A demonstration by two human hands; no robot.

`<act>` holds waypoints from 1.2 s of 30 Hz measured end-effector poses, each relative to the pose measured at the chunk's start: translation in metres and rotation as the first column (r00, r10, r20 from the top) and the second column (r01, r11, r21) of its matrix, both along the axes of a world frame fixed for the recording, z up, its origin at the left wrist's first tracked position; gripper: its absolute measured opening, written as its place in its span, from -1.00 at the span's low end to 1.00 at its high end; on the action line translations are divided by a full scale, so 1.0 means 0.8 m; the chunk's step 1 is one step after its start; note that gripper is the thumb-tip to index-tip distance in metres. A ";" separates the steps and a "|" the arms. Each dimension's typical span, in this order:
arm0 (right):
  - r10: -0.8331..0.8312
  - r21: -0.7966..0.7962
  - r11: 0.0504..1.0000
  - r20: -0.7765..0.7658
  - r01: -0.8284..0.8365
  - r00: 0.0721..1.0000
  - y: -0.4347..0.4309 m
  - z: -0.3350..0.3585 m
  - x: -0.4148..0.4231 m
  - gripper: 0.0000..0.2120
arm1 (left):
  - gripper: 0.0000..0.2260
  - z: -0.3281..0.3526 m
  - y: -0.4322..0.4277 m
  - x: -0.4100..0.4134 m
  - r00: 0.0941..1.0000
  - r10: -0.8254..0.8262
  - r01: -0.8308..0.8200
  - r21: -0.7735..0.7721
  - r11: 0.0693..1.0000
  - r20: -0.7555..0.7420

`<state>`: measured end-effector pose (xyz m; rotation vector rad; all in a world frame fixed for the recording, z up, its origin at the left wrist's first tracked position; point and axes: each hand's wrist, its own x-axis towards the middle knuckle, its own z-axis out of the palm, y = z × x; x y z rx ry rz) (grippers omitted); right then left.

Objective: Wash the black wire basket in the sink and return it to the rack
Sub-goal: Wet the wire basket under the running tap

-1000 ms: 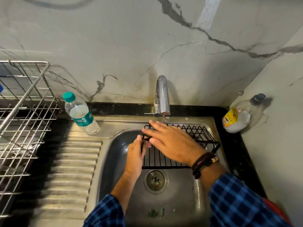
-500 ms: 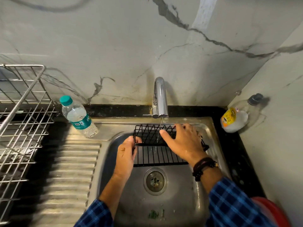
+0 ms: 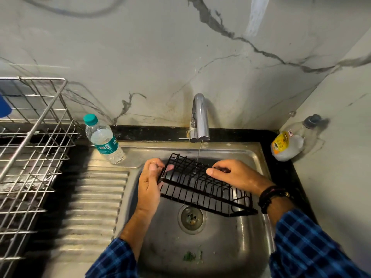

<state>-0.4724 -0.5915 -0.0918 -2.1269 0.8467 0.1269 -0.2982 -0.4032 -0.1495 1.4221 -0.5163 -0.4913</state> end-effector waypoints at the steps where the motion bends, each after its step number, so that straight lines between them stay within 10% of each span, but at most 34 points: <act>1: 0.011 0.030 0.999 0.016 -0.012 1.000 0.001 0.000 -0.003 -0.41 | -0.57 0.000 0.001 0.001 1.000 0.020 -0.020 -0.008 1.000 0.003; 8: 0.082 0.192 0.977 0.063 -0.093 0.995 0.005 0.012 -0.018 -0.54 | -0.63 0.045 0.004 0.017 0.984 -0.139 0.108 0.239 0.965 0.114; 14: 0.086 -0.414 0.903 -0.078 -0.111 0.993 0.046 0.040 -0.006 -0.54 | -0.40 0.061 0.000 0.017 0.926 -0.193 0.348 0.536 0.769 -0.324; 16: 0.030 -0.549 0.833 -0.072 -0.065 0.997 0.064 0.037 -0.005 -0.48 | -0.15 0.057 -0.011 0.000 0.908 -0.080 0.301 0.508 0.807 -0.412; 26: -0.289 -0.647 0.717 0.062 0.259 0.955 0.065 0.008 -0.040 -0.50 | -0.54 0.050 -0.049 -0.063 0.890 -0.116 0.307 0.393 0.866 -0.441; 29: -0.436 -0.742 0.586 0.051 0.326 0.899 0.074 0.004 -0.008 -0.42 | -0.27 0.046 -0.066 -0.075 0.858 -0.149 0.354 0.355 0.865 -0.492; 36: 0.143 -0.606 0.776 -0.099 -0.173 0.985 0.064 0.011 0.068 -0.49 | -0.57 0.038 -0.085 -0.081 0.890 -0.018 0.200 0.355 0.913 -0.456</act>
